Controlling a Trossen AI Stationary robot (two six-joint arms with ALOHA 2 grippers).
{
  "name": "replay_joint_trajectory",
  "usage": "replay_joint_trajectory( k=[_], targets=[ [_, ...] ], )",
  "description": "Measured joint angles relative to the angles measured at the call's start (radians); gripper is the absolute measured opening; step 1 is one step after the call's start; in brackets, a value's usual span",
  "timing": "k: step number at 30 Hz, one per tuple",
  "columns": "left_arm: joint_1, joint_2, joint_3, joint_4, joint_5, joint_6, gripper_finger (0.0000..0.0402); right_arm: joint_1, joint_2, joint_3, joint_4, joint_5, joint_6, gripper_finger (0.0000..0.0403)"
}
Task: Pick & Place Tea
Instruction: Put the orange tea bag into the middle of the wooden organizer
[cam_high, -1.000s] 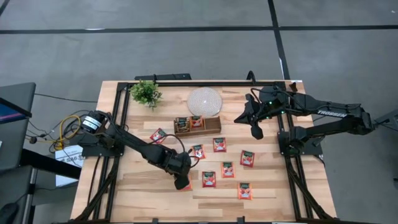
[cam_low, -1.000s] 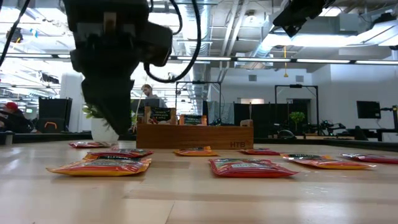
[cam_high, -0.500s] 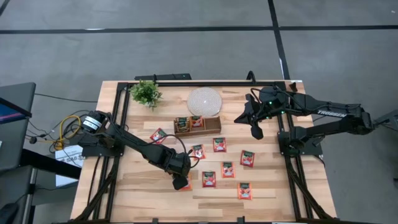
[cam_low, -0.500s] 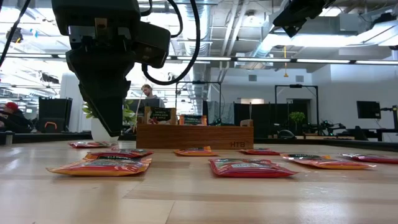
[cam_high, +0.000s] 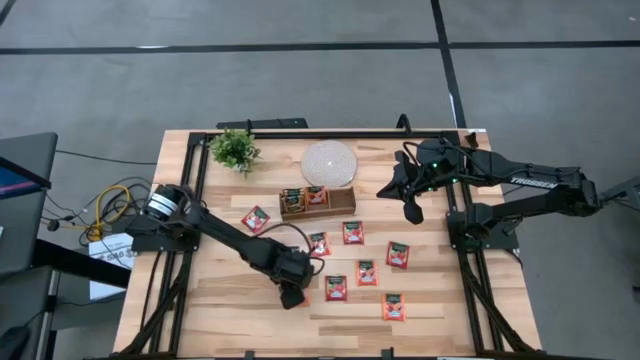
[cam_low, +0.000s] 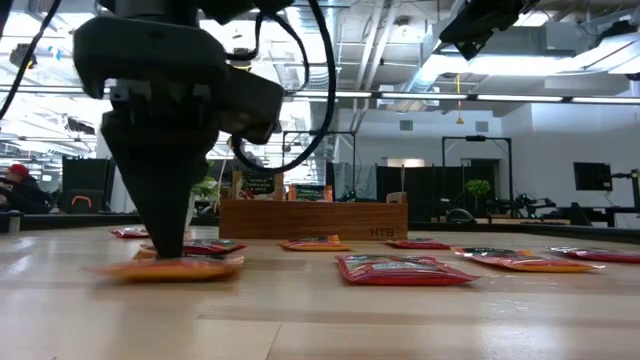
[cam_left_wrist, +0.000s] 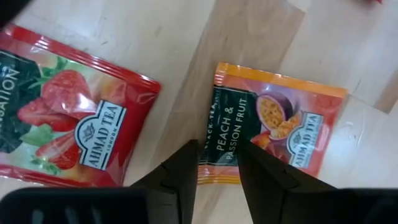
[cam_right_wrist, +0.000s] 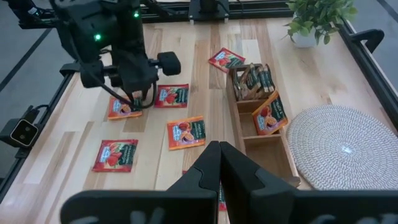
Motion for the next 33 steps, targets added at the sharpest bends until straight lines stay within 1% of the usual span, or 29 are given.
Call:
replay_joint_trajectory(
  k=[3,12,16,26,30,33],
  targets=[
    [0.000,0.027,0.017,-0.036,-0.001,-0.031,0.0107,0.000,0.000,0.000,-0.001,0.000,0.000,0.0000],
    [0.000,0.029,0.026,-0.045,0.007,-0.078,0.0102,0.000,0.000,0.000,-0.002,-0.001,-0.008,0.0000],
    [0.000,0.032,0.054,-0.067,0.006,-0.066,0.0082,0.000,0.000,0.000,-0.002,-0.001,-0.010,0.0000],
    [0.000,0.040,0.110,-0.152,-0.050,-0.053,0.0007,0.000,0.000,0.000,-0.002,-0.001,-0.010,0.0000],
    [0.000,0.040,0.145,-0.174,-0.063,-0.050,0.0001,0.000,0.000,0.000,-0.002,-0.002,-0.010,0.0000],
    [-0.001,0.040,0.182,-0.223,-0.078,-0.045,0.0000,0.000,0.000,0.000,-0.002,-0.002,-0.010,0.0000]
  ],
)
